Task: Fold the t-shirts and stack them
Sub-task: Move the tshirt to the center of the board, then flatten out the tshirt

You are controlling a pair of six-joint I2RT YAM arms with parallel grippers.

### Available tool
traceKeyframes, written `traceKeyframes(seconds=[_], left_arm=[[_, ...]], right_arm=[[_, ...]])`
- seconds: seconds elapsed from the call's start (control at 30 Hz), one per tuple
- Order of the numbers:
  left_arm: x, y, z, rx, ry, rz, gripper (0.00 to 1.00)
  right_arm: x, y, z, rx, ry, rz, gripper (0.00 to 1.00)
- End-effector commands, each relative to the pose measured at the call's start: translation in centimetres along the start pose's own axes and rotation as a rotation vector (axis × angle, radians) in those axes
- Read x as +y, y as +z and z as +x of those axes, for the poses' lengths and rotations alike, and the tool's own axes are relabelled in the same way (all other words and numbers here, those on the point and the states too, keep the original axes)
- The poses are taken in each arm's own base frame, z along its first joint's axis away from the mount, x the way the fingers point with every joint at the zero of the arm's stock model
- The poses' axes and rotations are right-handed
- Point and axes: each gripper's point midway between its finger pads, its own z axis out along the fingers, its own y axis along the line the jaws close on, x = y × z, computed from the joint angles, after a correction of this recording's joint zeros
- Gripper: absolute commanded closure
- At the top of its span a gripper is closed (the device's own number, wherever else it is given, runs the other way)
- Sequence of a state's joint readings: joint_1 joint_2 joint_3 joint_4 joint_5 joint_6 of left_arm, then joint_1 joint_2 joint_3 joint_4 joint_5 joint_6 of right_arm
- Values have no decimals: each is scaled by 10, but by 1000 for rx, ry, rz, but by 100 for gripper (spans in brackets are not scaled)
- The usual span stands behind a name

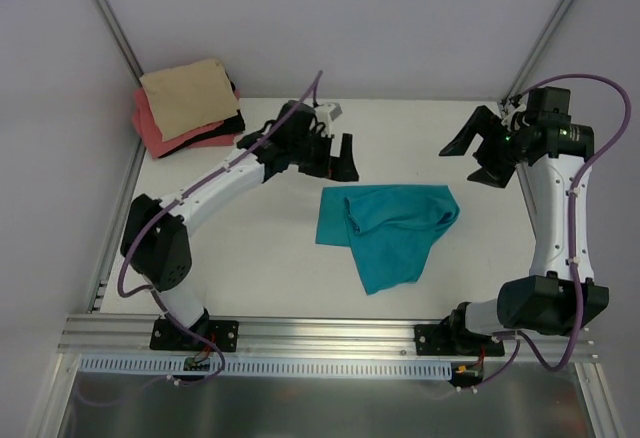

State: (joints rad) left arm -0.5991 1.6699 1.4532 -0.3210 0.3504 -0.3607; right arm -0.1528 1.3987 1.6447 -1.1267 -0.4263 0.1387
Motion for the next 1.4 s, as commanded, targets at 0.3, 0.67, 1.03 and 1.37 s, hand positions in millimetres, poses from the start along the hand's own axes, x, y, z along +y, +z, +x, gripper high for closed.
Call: traceKeyframes(seconds=[0.3, 0.67, 1.03, 1.37], left_arm=[[42, 62, 92, 325, -222, -217, 1], [28, 98, 100, 384, -278, -146, 1], [12, 125, 86, 364, -278, -97, 1], [5, 137, 86, 352, -273, -101, 1]], right_arm=[[-2, 7, 11, -5, 10, -45, 1], [-3, 9, 14, 4, 20, -46, 1], [-9, 9, 26, 19, 26, -39, 1], [-8, 8, 29, 24, 30, -43, 0]])
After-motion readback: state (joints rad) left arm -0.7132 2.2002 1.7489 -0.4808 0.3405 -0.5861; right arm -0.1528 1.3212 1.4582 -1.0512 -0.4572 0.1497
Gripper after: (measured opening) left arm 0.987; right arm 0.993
